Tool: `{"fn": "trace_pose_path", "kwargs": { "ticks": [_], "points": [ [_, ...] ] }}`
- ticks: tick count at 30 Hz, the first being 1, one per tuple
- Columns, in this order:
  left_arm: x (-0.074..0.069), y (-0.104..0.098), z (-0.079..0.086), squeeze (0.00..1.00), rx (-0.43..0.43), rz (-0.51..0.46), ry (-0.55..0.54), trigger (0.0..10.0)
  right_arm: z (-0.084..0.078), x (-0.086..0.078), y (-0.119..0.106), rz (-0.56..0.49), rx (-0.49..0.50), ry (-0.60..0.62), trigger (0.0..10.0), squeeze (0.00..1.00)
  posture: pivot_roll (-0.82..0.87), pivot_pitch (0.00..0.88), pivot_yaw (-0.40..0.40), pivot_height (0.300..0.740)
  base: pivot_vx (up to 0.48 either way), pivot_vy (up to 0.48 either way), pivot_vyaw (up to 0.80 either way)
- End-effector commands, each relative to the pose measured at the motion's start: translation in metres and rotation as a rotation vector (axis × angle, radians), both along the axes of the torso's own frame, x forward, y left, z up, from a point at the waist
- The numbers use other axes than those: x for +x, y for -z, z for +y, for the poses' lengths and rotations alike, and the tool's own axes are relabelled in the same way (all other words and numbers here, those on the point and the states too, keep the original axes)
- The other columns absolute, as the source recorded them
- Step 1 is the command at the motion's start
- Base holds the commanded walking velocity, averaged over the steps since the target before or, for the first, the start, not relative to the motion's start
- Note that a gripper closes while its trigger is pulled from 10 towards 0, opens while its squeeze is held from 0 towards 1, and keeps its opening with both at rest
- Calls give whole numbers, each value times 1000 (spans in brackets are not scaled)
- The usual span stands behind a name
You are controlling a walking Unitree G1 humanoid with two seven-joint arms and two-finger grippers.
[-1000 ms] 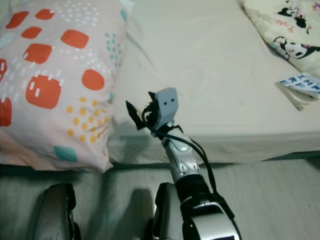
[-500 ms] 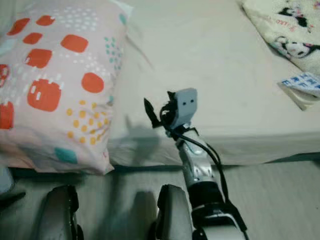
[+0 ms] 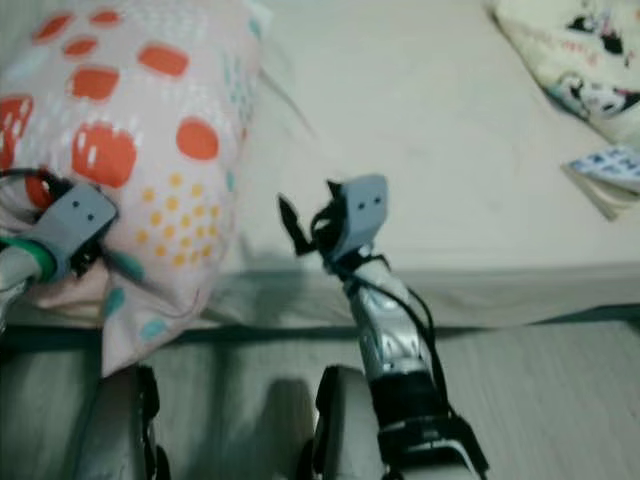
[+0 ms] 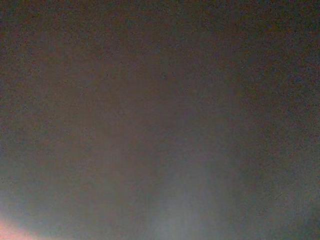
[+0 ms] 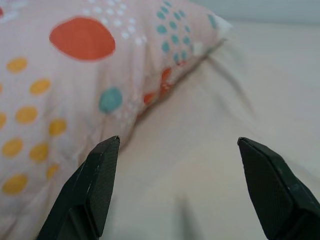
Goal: Clean up the room
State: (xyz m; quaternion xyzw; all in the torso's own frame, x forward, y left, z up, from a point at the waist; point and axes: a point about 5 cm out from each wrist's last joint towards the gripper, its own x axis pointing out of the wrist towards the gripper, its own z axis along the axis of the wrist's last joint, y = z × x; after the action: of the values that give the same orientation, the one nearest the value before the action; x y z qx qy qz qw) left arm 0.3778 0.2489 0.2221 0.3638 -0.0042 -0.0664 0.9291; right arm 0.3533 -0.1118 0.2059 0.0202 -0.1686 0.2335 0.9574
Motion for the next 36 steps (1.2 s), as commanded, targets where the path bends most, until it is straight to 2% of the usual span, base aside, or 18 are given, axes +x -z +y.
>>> {"fn": "trace_pose_path", "kwargs": {
  "ticks": [1,2,3,6,8,11,13,14,16,19,24,26,30,32,33,34,35,36],
  "points": [
    [5,-17,-4,0,-28,-76,8,10000,-5,-3,7,31,2,18,10000,0,56,305,-69,525,0,0,0],
    [10,-32,-9,0,-54,-118,19,10000,-6,-5,8,34,3,22,10000,0,53,302,-65,525,0,0,0],
    [10,-32,-9,0,-54,-118,19,10000,-6,-5,8,34,3,22,10000,0,53,302,-65,525,0,0,0],
    [18,-57,-12,0,-51,-200,2,10000,-6,-7,11,42,3,26,10000,0,55,301,-63,525,0,0,0],
    [18,-57,-12,0,-51,-200,2,10000,-6,-7,11,42,3,26,10000,0,55,301,-63,525,0,0,0],
    [22,-61,-8,0,-137,-222,-26,10000,-3,-8,12,48,6,22,10000,0,56,301,-66,525,0,0,0],
    [26,-30,-17,0,-227,-82,16,10000,1,-7,13,58,8,16,10000,0,70,299,-72,525,0,0,0],
    [26,-30,-17,0,-227,-82,16,10000,1,-7,13,58,8,16,10000,0,70,299,-72,525,0,0,0],
    [21,18,-27,0,-251,109,66,10000,6,-9,14,69,10,4,10000,0,69,298,-72,525,0,0,0],
    [9,58,-34,0,-215,235,137,10000,9,-11,13,72,6,-9,10000,0,65,293,-74,525,0,0,0],
    [-3,80,-36,0,-207,325,225,10000,8,-11,15,78,-2,-7,10000,0,77,276,-72,525,0,0,0],
    [-3,80,-36,0,-207,325,225,10000,8,-11,15,78,-2,-7,10000,0,77,276,-72,525,0,0,0],
    [-20,87,-18,0,-192,345,264,10000,8,-10,17,80,-11,-11,10000,0,91,258,-62,525,0,0,0],
    [-39,86,-3,0,-154,346,291,10000,10,-13,15,72,-29,-47,10000,0,94,250,-59,525,0,0,0],
    [-39,86,-3,0,-154,346,291,10000,10,-13,15,72,-29,-47,10000,0,94,250,-59,525,0,0,0],
    [-45,85,0,0,-144,347,301,10000,11,-14,15,70,-34,-61,10000,0,94,250,-59,525,0,0,0],
    [-59,80,0,0,-177,335,331,10000,15,-19,9,61,-33,-129,10000,0,102,245,-59,525,0,0,0],
    [-59,80,0,0,-177,335,331,10000,15,-19,9,61,-33,-129,10000,0,102,245,-59,525,0,0,0]
  ]
}}
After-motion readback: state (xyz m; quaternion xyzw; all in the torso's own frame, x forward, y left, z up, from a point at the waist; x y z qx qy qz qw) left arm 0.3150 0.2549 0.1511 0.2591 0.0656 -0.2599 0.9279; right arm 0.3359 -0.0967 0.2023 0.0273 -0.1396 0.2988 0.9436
